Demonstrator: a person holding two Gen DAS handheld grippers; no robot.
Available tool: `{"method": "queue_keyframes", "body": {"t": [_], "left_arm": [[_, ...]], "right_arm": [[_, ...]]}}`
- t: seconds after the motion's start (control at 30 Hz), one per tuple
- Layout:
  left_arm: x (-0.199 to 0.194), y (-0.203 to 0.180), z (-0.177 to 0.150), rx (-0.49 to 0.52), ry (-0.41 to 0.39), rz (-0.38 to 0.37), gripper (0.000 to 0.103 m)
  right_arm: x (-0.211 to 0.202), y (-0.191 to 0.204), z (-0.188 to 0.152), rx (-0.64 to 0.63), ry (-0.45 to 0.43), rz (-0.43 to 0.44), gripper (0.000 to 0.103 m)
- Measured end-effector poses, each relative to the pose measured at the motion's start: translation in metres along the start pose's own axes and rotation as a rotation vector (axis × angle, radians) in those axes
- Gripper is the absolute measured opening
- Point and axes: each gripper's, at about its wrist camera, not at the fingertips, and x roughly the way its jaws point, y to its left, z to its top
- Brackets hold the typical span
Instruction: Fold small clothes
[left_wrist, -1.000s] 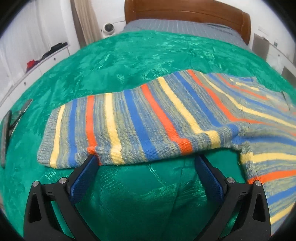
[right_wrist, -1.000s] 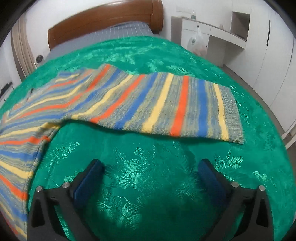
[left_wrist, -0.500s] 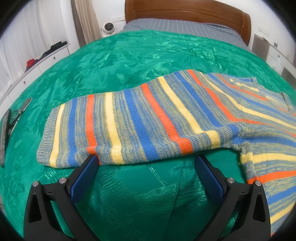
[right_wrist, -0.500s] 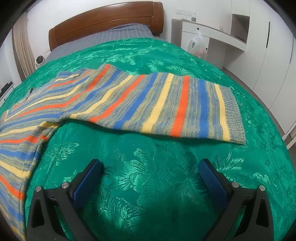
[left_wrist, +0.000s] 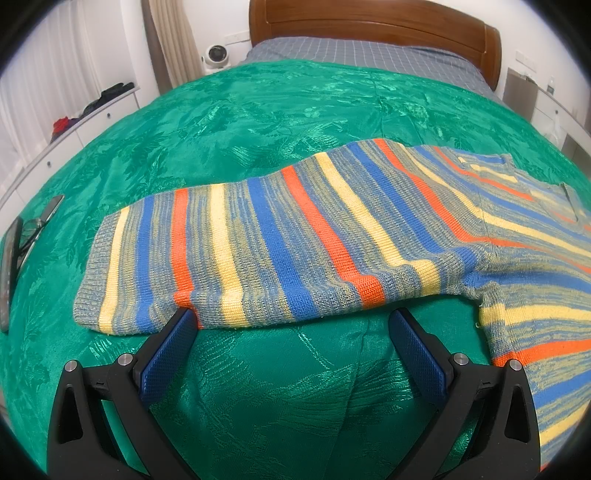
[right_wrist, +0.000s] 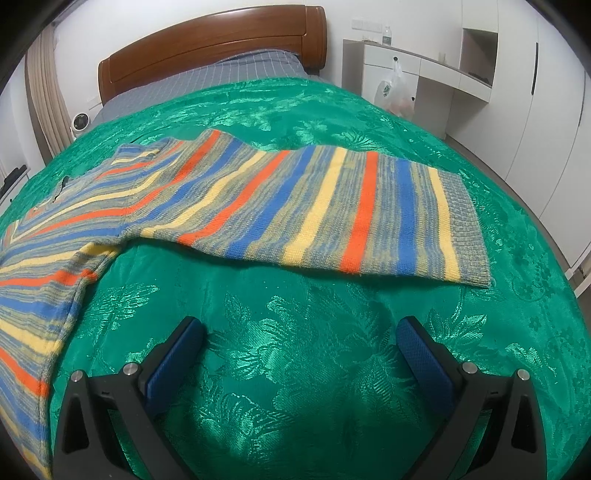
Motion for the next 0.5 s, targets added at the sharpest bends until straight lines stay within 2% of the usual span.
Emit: {"method": "queue_keyframes", "body": {"t": [0.5], "left_arm": [[-0.0003, -0.0001, -0.0005, 0.000, 0.000, 0.000, 0.103]], "right_arm": [[0.0005, 0.0006, -0.0006, 0.002, -0.003, 0.002, 0.103]]}}
